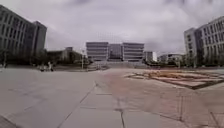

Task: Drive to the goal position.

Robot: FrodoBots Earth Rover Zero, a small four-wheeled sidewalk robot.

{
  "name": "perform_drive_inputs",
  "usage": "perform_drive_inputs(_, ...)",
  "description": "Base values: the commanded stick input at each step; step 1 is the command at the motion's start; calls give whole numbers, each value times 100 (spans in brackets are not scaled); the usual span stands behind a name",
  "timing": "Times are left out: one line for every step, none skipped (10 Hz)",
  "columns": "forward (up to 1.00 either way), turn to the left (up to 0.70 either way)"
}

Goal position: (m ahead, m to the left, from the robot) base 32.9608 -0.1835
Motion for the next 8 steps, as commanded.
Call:
perform_drive_inputs(100,0)
perform_drive_inputs(100,0)
perform_drive_inputs(100,0)
perform_drive_inputs(100,0)
perform_drive_inputs(100,0)
perform_drive_inputs(100,0)
perform_drive_inputs(100,0)
perform_drive_inputs(100,0)
